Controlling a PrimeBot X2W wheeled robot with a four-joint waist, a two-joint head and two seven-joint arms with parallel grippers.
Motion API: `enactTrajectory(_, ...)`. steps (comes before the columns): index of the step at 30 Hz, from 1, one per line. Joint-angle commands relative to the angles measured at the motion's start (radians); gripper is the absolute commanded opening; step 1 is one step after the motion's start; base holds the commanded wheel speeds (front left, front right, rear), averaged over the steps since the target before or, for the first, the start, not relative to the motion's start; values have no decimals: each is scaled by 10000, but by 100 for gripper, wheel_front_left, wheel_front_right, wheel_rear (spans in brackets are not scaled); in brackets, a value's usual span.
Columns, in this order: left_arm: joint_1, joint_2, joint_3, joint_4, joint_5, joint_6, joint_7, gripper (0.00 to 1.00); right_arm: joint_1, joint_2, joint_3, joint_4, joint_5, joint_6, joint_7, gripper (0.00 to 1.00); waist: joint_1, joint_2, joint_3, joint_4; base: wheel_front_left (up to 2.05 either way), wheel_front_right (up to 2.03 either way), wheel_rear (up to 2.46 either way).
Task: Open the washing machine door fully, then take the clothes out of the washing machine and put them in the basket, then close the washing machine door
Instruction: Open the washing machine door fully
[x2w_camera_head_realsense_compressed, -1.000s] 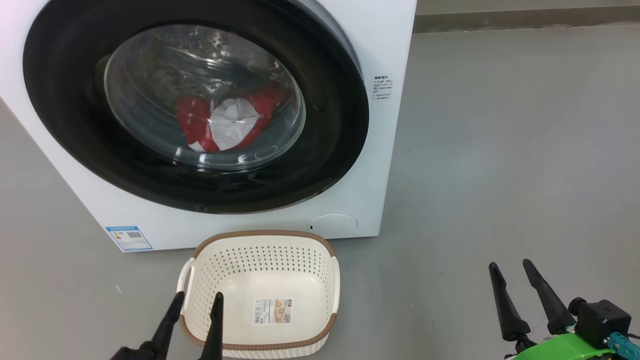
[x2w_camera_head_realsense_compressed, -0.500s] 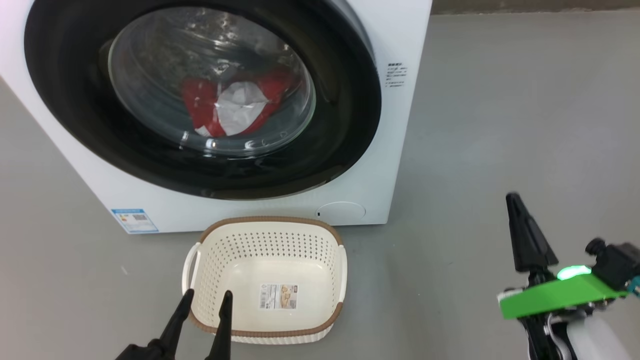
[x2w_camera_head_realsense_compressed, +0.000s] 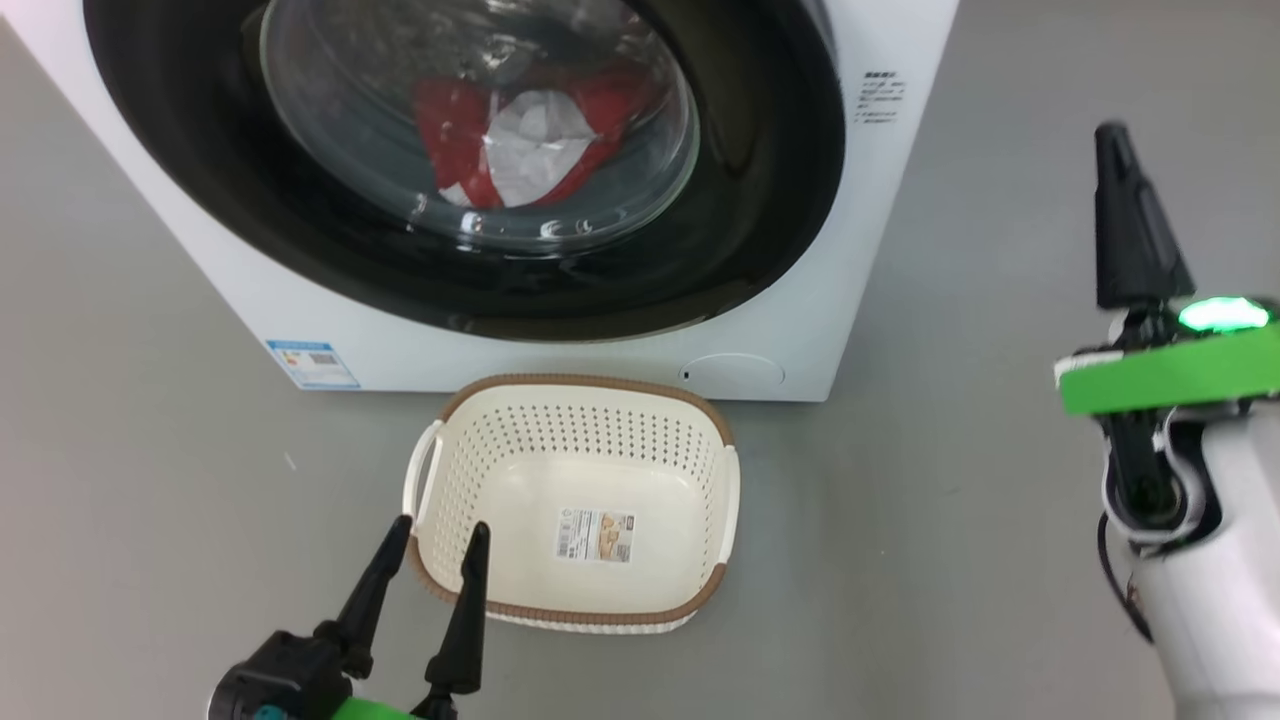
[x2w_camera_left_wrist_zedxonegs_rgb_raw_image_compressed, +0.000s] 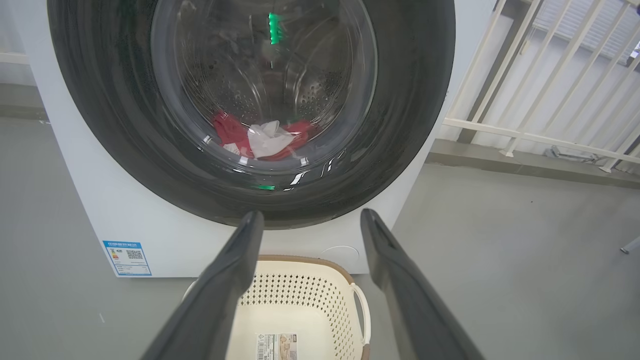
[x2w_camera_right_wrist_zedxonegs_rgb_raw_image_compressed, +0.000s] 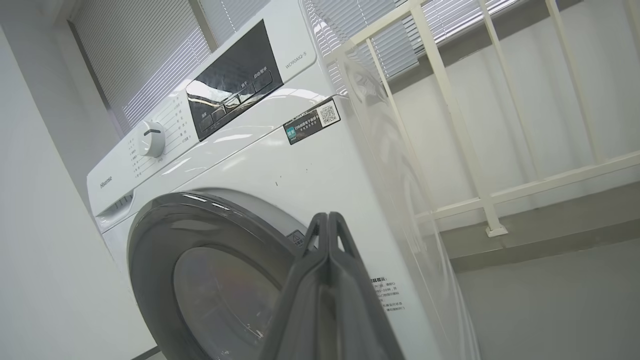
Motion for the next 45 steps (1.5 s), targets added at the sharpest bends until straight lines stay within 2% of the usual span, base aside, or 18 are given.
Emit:
enactTrajectory(1, -414, 76, 281, -219, -109, -53, -120, 100, -607, -175, 226, -111, 143, 4, -63, 0, 0, 0, 348, 260, 0, 0, 0)
enactTrajectory(11, -895, 76, 121, -187, -254, -63, -120, 100, -2805, -814, 789, 1253, 1425, 4, -63, 0, 0, 0, 1057, 573, 0, 0, 0)
enactTrajectory(15, -1080, 76, 0, -178, -326, -50, -120, 100, -3671, -1148, 1622, 1931, 2161, 4, 1, 0, 0, 0, 1380, 693, 0, 0, 0)
enactTrajectory(19, -1210, 76, -114, -121, -385, -61, -120, 100, -4435, -1437, 2553, 2361, 3476, 4, 642, 0, 0, 0, 1651, 777, 0, 0, 0)
enactTrajectory(20, -1210, 76, -114, -121, -385, -61, -120, 100, -4435, -1437, 2553, 2361, 3476, 4, 642, 0, 0, 0, 1651, 777, 0, 0, 0)
enactTrajectory(28, -1475, 76, -275, -80, -530, -69, -120, 100, -5432, -2100, 3384, 2958, 5939, 4, 2234, 0, 0, 0, 2064, 990, 0, 0, 0)
enactTrajectory(36, -1751, 76, -303, -92, -635, -76, -120, 100, -6219, -2369, 3312, 3456, 7943, 4, 4207, 0, 0, 0, 2499, 1120, 0, 0, 0)
enactTrajectory(41, -1872, 76, -397, -84, -691, -79, -120, 100, -6640, -2413, 3359, 3908, 8635, 4, 5699, 0, 0, 0, 2665, 1211, 0, 0, 0)
enactTrajectory(45, -1918, 76, -463, -56, -728, -86, -120, 100, -6993, -2360, 3305, 4249, 8957, 4, 6494, 0, 0, 0, 2730, 1292, 0, 0, 0)
